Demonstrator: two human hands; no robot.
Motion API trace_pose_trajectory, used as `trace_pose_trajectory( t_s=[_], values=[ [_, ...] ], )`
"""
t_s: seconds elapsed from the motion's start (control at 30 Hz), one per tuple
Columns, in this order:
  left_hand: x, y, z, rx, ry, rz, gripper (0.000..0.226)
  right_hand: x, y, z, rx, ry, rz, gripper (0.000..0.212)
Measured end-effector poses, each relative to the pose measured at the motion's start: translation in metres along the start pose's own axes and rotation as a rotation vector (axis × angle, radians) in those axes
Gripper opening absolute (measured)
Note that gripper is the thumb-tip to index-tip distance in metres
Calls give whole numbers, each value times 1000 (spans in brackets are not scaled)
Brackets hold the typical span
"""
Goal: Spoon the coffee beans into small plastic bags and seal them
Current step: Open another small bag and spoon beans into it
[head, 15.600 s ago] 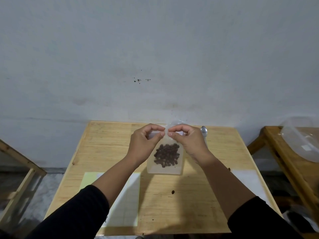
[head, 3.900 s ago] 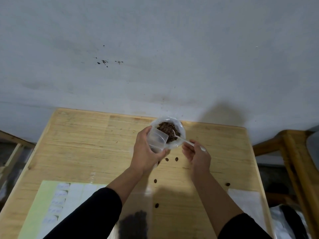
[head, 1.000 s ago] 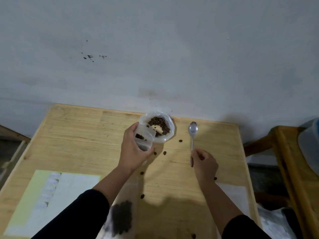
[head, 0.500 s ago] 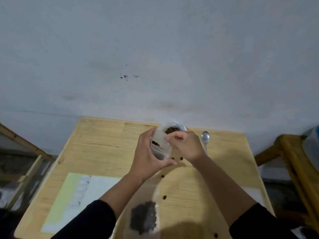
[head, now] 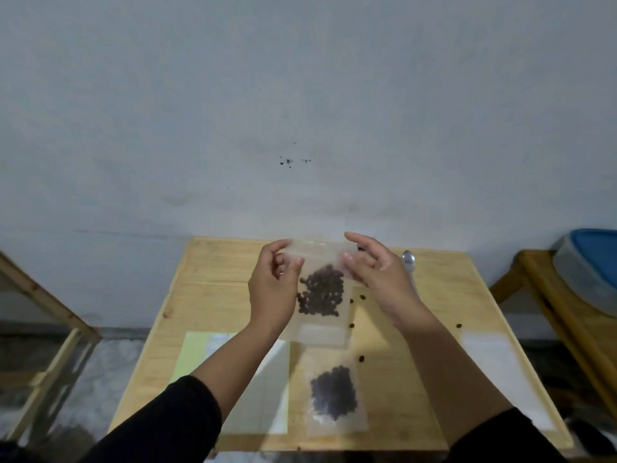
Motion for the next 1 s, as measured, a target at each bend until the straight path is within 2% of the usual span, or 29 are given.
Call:
trace_pose_trajectory(
  t_s=[0.1,0.2,0.37,0.5,0.7,0.8,1.0],
  values=[
    [-2,7,-5,22,13,-44,40,-2,-2,-14,-103,70,-15,32],
    [-12,8,-9,137,-95,28,39,8,-1,-17,-162,129,-83,29],
    [-21,8,-2,255,-114,38,27,28,4,-14,-97,193,-150,25],
    [-27,10,4,263,-87,6,18,31,5,-12,-37,149,-145,21],
    [-35,2,4,203,-99,43,22,25,9,-5,-121,134,-113,23],
    [-32,0,7,171,-90,52,21,21,7,-2,-111,118,-104,20],
    [-27,-10,5,276,-97,114,12,11,0,3,-77,89,-173,7]
  ],
)
Point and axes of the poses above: each hand's wrist, its own z-axis towards the middle knuckle, its own y-axis out of the back of the hand, x = y × z, the point moved 5 cm from there along z, towards the middle knuckle, and after that the axes turned 1 degree about x, right-handed, at the moved point
